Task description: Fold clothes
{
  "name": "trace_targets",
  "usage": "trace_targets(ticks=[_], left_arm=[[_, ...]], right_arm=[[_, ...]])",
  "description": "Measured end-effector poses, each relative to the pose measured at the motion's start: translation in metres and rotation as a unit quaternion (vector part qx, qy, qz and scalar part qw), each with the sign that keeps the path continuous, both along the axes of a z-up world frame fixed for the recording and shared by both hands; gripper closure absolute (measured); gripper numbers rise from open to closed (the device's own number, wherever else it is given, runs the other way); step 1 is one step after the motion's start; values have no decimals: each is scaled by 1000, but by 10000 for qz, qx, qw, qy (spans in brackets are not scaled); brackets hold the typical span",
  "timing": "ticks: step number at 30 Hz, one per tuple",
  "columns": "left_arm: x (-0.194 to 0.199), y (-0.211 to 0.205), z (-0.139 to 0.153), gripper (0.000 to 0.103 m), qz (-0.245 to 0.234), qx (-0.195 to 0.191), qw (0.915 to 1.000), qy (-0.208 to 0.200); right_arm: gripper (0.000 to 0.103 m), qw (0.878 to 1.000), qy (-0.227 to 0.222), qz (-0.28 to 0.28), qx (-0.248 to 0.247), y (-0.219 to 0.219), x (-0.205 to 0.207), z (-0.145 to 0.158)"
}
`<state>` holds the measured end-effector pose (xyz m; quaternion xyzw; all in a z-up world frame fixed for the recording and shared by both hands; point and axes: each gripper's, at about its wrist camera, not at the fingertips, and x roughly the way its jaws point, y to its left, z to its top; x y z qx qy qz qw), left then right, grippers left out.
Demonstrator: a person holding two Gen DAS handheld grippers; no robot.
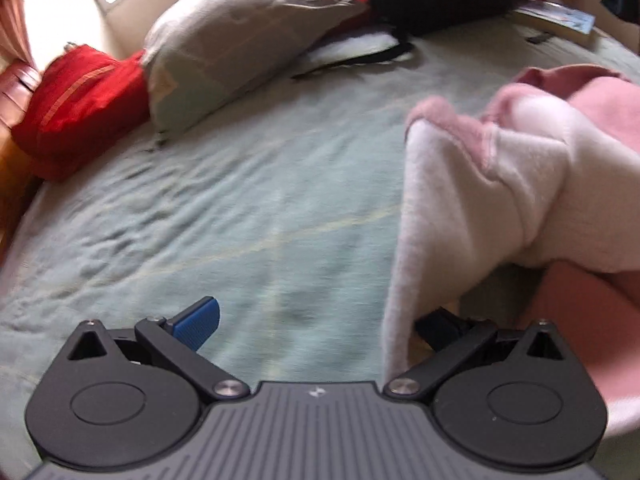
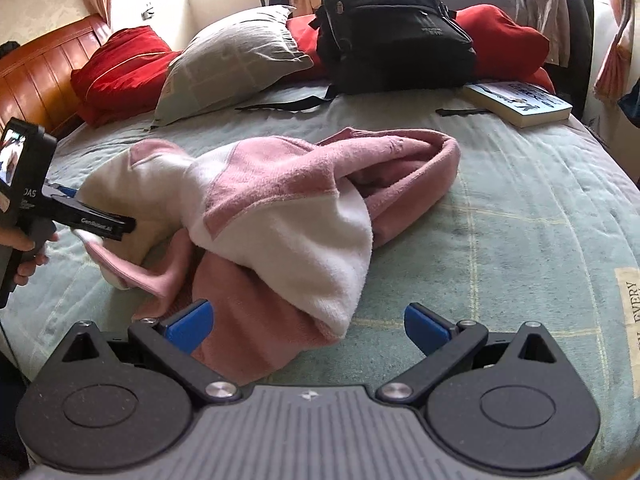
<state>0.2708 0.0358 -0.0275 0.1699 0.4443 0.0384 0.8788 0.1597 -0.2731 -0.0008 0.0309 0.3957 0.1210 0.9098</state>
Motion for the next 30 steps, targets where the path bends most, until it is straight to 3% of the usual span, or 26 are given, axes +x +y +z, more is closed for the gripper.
trace_targets(ticks=[8, 20, 25, 30], left_arm=[[14, 29, 5, 0, 147, 546, 9980, -276], [68, 115, 7, 0, 1039, 476, 9927, -391], [93, 146, 1, 0, 1456, 723, 9857, -447], [114, 181, -6, 0, 1704, 525, 9837, -235]], right_arm=[[0, 10000, -22, 21, -49, 6, 5, 1], [0, 9999, -23, 106, -126, 18, 17, 4], [0, 9997, -83, 124, -176, 25, 21, 8], [0, 9998, -38, 19, -202, 25, 28, 6]])
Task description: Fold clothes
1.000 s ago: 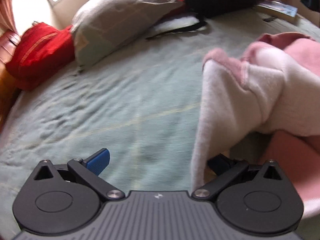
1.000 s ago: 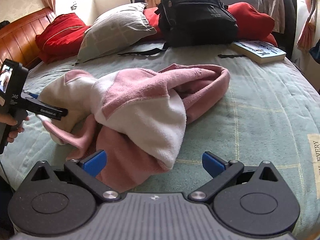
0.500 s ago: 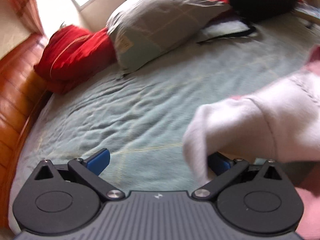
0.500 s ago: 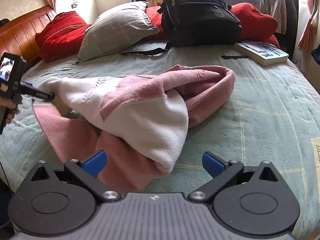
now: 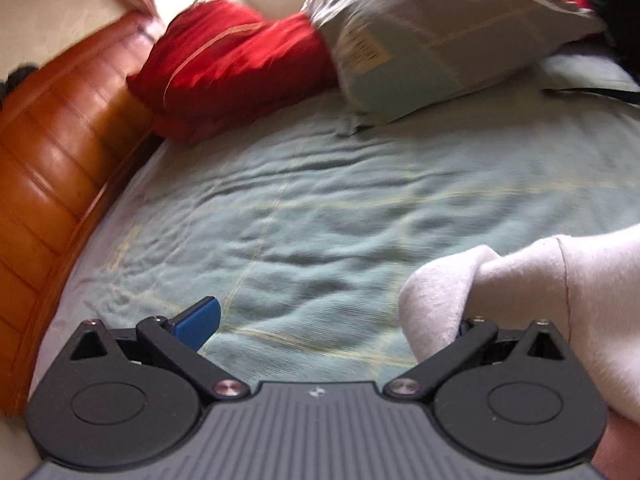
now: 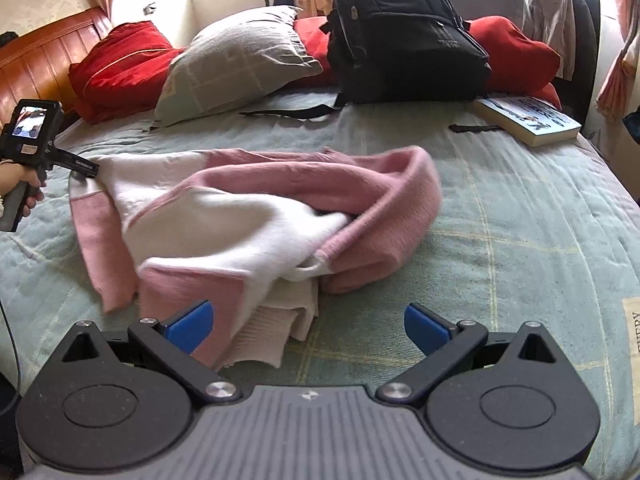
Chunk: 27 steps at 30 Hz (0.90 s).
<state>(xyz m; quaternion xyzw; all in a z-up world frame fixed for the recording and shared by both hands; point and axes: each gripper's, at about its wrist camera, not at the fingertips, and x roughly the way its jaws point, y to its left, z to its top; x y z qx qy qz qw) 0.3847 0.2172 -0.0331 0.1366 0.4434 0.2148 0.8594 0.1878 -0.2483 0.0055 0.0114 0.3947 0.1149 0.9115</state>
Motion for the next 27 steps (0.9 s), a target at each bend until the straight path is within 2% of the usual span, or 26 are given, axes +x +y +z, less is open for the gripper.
trace_targets(ticks=[6, 8, 12, 19, 24, 27], left_arm=[[-11, -1, -12, 2, -167, -311, 9993, 74], [-21, -5, -7, 2, -329, -530, 9980, 79], [-49, -15, 9, 1, -637, -726, 9953, 29], [-109, -52, 15, 1, -1233, -989, 9873, 142], [-153, -86, 7, 1, -1520, -1572, 9754, 279], [-175, -109, 1, 1, -1635, -1653, 9720, 341]], right_arm=[[0, 9999, 147, 16, 66, 5, 5, -7], [0, 9998, 154, 82, 75, 9, 5, -7], [0, 9996, 108, 216, 169, 14, -1, -4], [0, 9986, 66, 378, 365, 18, -19, 1], [0, 9968, -51, 543, 589, 16, -39, 5], [0, 9964, -81, 602, 583, 15, -48, 6]])
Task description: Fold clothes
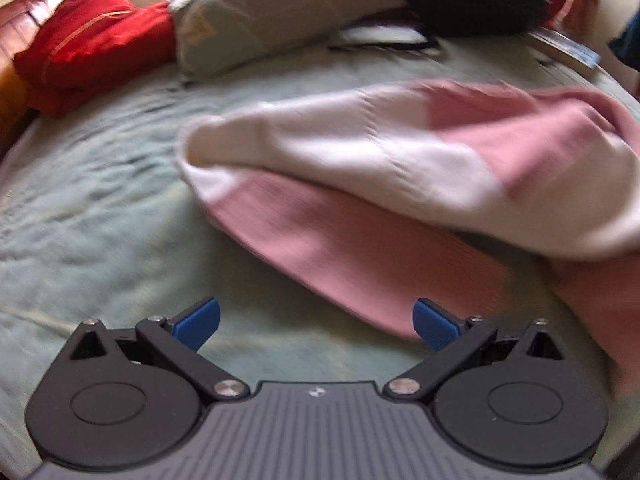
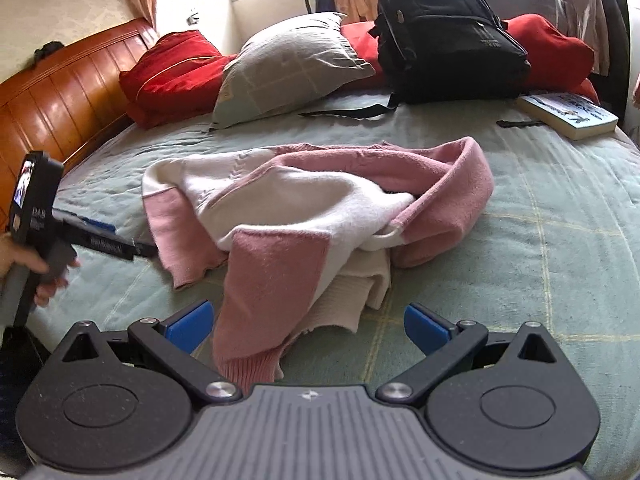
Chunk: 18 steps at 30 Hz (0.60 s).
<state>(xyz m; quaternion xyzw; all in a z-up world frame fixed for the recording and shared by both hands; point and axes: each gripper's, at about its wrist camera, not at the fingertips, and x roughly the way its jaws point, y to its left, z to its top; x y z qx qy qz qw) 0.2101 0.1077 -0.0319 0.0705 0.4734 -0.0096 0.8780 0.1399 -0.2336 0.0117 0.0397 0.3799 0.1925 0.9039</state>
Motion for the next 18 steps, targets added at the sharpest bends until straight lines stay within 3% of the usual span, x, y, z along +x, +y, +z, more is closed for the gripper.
trace_targets(ticks=[5, 11, 13, 15, 18], left_arm=[[-24, -34, 4, 1, -211, 23, 9994, -289], [-28, -51, 4, 1, 296, -104, 9974, -648], [-34, -56, 2, 1, 248, -313, 9964, -745], [-38, -55, -3, 1, 255, -796, 9940, -708], [-39, -43, -20, 1, 395, -1454, 9877, -426]], right_arm=[[0, 10000, -4, -34, -56, -8, -9, -4], [0, 9994, 163, -224, 197, -23, -12, -14], [0, 9992, 184, -249, 243, -26, -13, -17], [0, 9988, 223, -306, 310, -30, -13, -21], [0, 9973, 346, -397, 517, -37, -10, -29]])
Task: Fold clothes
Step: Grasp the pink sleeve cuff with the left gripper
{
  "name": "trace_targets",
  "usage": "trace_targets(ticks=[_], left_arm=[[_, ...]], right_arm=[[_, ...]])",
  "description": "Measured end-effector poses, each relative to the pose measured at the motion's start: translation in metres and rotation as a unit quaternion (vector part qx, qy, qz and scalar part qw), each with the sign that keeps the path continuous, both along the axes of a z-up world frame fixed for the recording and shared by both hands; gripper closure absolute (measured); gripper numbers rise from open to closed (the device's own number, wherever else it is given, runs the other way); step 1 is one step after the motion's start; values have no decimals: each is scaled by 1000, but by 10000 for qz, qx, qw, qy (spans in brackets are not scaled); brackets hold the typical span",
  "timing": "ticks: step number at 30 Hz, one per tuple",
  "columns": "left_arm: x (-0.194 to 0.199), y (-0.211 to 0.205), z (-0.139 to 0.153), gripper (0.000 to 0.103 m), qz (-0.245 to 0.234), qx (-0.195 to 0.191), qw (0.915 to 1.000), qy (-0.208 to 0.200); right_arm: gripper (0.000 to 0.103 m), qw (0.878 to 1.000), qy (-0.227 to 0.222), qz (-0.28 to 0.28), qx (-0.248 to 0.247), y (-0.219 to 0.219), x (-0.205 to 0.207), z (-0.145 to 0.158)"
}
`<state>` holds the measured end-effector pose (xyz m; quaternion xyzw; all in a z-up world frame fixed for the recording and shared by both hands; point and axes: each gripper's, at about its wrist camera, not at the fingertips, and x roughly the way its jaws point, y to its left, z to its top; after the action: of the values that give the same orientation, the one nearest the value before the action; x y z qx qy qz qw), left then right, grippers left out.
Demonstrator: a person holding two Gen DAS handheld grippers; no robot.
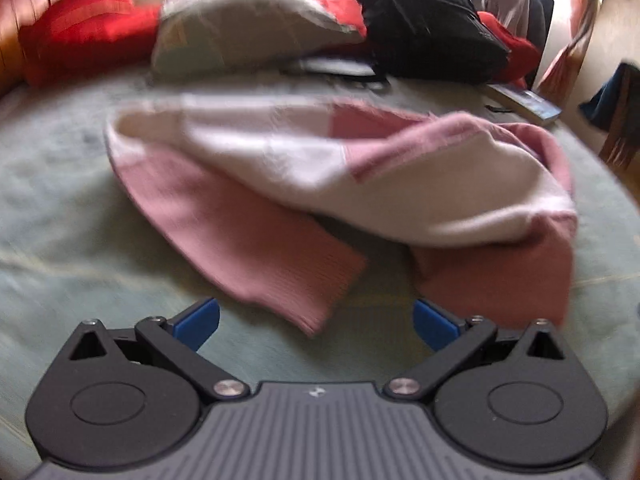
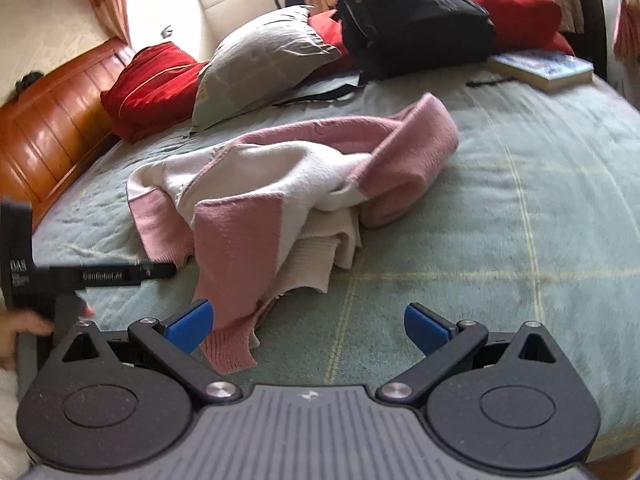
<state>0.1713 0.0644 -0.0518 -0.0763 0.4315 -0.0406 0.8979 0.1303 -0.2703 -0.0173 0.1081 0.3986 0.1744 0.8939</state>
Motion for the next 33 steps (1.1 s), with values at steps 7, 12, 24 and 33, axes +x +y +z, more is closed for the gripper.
trace_targets(ticks=[7, 12, 24, 33], left_arm=[[-3, 33, -19, 1, 351, -1097, 9934, 11], [18, 60, -31, 1, 583, -2256, 9722, -241], [7, 87, -62, 1, 1064, -4515, 8839, -602], [27, 92, -73, 50, 1835, -4185, 8889, -326]], right_arm=[[0, 9996, 217, -57, 198, -2, 11, -16], [0, 9992, 293, 18, 263, 4, 18, -20], [0, 9967, 255, 519, 563, 23, 21, -11], [0, 9968, 312, 636, 373, 39, 16, -12]])
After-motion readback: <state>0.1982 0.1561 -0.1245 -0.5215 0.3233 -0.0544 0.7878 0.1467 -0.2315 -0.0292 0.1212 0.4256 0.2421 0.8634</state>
